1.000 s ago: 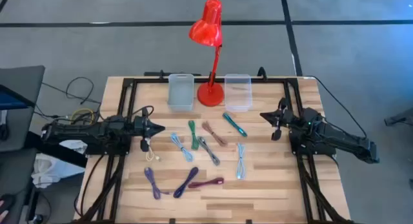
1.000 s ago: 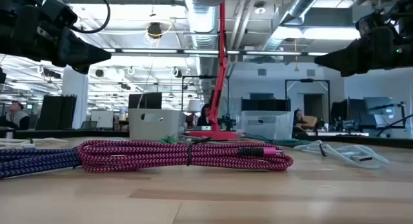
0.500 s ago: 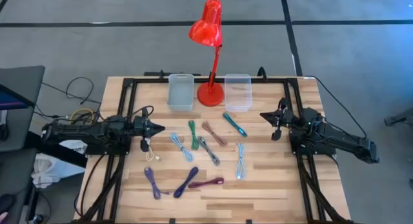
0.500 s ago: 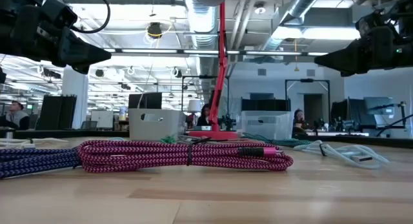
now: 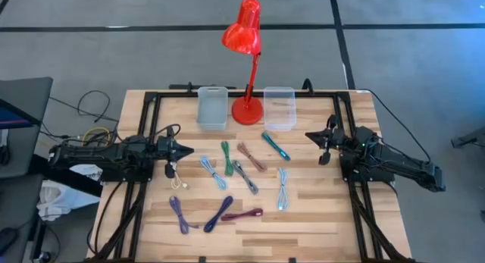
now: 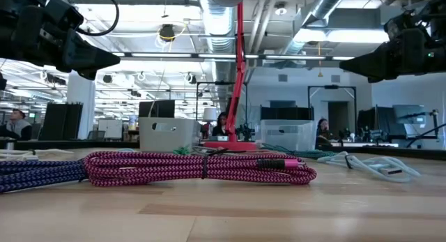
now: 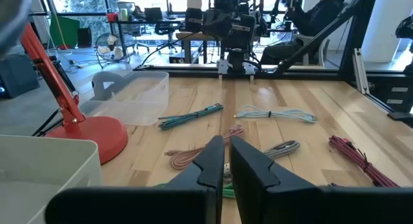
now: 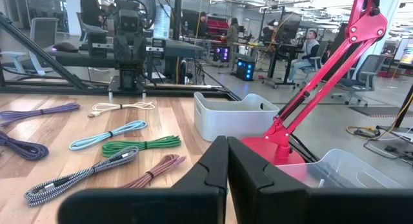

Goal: Pick & Place USB Port

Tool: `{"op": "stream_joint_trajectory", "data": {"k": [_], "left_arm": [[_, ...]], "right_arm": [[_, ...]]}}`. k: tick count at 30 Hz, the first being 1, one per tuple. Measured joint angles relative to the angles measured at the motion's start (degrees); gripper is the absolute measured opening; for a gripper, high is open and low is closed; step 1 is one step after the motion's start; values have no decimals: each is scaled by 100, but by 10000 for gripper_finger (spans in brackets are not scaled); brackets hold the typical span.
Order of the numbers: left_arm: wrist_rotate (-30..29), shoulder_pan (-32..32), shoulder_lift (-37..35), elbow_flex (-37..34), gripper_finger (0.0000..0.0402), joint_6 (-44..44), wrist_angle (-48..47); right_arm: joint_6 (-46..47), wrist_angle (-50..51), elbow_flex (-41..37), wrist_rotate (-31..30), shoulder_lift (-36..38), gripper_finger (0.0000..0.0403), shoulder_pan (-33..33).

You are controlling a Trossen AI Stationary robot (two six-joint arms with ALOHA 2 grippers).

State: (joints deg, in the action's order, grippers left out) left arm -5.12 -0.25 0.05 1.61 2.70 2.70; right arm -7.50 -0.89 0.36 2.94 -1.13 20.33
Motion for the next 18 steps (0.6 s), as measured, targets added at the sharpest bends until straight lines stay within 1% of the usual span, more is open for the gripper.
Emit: {"op": "stream_joint_trajectory", "data": {"k": [18], "left_arm": [[2,2,0,0,26,0,35]], "right_arm": [[2,0,-1,1,1,0,0]]}}
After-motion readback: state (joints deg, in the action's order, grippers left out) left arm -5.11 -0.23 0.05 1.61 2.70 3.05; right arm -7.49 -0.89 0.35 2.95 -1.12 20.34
